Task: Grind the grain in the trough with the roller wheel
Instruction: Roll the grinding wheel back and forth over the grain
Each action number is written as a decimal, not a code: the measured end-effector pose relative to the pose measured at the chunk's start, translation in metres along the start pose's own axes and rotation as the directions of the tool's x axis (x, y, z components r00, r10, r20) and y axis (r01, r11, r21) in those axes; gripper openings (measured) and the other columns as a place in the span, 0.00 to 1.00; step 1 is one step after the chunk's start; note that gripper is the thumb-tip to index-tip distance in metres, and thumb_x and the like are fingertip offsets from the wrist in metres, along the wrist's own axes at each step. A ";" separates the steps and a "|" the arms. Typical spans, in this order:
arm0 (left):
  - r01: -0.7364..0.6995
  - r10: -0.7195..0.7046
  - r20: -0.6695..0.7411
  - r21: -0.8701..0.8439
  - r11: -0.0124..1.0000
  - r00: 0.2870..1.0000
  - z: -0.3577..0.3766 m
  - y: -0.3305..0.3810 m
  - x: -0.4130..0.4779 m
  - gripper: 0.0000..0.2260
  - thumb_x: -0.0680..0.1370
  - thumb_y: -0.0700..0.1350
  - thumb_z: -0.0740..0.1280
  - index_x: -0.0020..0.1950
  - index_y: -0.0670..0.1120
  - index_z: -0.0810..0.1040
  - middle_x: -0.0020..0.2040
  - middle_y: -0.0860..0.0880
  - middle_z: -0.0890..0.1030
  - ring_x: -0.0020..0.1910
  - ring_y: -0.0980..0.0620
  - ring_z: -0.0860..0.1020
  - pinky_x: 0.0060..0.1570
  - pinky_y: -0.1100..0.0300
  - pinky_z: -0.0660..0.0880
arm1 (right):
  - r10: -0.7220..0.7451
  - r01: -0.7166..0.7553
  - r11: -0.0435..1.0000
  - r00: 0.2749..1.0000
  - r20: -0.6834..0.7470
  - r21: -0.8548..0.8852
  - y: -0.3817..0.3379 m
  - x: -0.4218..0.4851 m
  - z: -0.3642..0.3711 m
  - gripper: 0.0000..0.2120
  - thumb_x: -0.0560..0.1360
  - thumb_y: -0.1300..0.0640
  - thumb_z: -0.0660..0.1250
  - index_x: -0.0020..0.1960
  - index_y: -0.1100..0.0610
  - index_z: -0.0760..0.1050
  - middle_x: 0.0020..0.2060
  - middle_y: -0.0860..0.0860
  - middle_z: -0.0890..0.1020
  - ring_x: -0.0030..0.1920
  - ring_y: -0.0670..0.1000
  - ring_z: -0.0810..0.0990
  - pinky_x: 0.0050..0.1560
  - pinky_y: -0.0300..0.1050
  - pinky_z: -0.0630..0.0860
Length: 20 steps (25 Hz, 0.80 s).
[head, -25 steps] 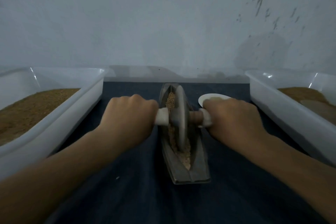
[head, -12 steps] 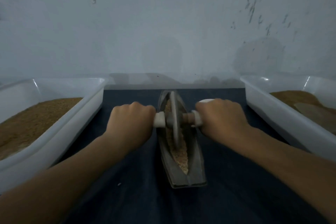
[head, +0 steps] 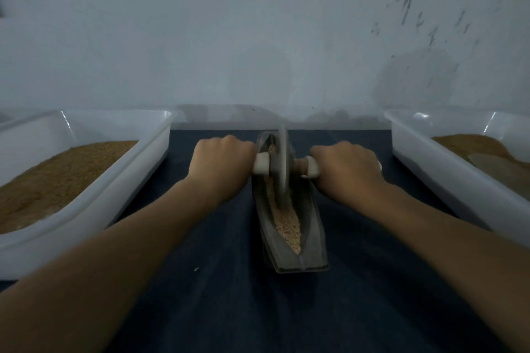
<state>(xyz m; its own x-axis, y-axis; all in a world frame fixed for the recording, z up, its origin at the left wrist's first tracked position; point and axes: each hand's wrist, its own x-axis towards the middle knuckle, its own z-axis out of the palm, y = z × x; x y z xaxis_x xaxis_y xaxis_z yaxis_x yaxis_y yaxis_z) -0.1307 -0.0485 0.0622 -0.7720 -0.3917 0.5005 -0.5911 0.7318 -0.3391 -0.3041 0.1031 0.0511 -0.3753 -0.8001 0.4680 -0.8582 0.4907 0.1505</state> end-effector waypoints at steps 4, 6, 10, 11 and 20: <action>-0.146 0.121 -0.249 -0.083 0.986 0.961 0.005 -0.004 -0.043 0.16 0.60 0.43 0.68 0.35 0.50 0.59 0.27 0.53 0.57 0.23 0.51 0.54 0.30 0.65 0.46 | -0.139 0.119 0.988 0.963 -0.232 -0.096 0.011 -0.049 0.000 0.16 0.64 0.46 0.64 0.37 0.43 0.55 0.28 0.45 0.68 0.25 0.51 0.62 0.29 0.36 0.48; -0.088 0.077 -0.186 -0.050 0.995 0.980 0.008 -0.001 -0.030 0.16 0.62 0.41 0.69 0.34 0.49 0.61 0.27 0.53 0.56 0.23 0.52 0.50 0.28 0.64 0.47 | -0.087 0.067 0.990 0.983 -0.161 -0.125 0.006 -0.034 0.004 0.16 0.66 0.47 0.70 0.37 0.45 0.60 0.29 0.45 0.68 0.27 0.51 0.65 0.27 0.37 0.52; 0.134 -0.129 0.050 -0.099 0.986 0.990 0.023 0.000 0.012 0.04 0.77 0.44 0.66 0.44 0.48 0.71 0.35 0.50 0.70 0.31 0.47 0.69 0.32 0.55 0.65 | -0.006 0.007 0.995 1.000 0.014 -0.099 -0.016 0.035 -0.005 0.04 0.76 0.52 0.70 0.47 0.50 0.75 0.42 0.51 0.80 0.43 0.56 0.80 0.36 0.46 0.70; 0.164 -0.155 0.079 -0.129 0.978 0.985 0.024 0.000 0.013 0.03 0.78 0.45 0.65 0.45 0.49 0.72 0.36 0.50 0.70 0.33 0.47 0.70 0.34 0.54 0.66 | -0.015 0.020 0.994 0.999 0.046 -0.110 -0.016 0.042 -0.007 0.03 0.77 0.53 0.69 0.47 0.50 0.75 0.44 0.52 0.81 0.45 0.57 0.81 0.38 0.47 0.74; 0.001 -0.008 -0.112 -0.071 0.998 0.994 0.010 0.002 -0.037 0.18 0.61 0.42 0.73 0.34 0.49 0.63 0.26 0.53 0.59 0.22 0.52 0.53 0.28 0.64 0.47 | -0.146 0.109 0.977 0.969 -0.199 -0.185 0.005 -0.020 0.004 0.19 0.64 0.51 0.71 0.36 0.47 0.59 0.27 0.44 0.64 0.25 0.48 0.60 0.29 0.37 0.47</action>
<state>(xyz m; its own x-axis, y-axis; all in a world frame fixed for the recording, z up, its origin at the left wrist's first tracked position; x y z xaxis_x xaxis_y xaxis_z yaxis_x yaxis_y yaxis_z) -0.1054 -0.0384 0.0354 -0.7359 -0.3328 0.5896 -0.5736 0.7691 -0.2819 -0.3023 0.1204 0.0388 -0.1687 -0.7781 0.6051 -0.8146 0.4557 0.3588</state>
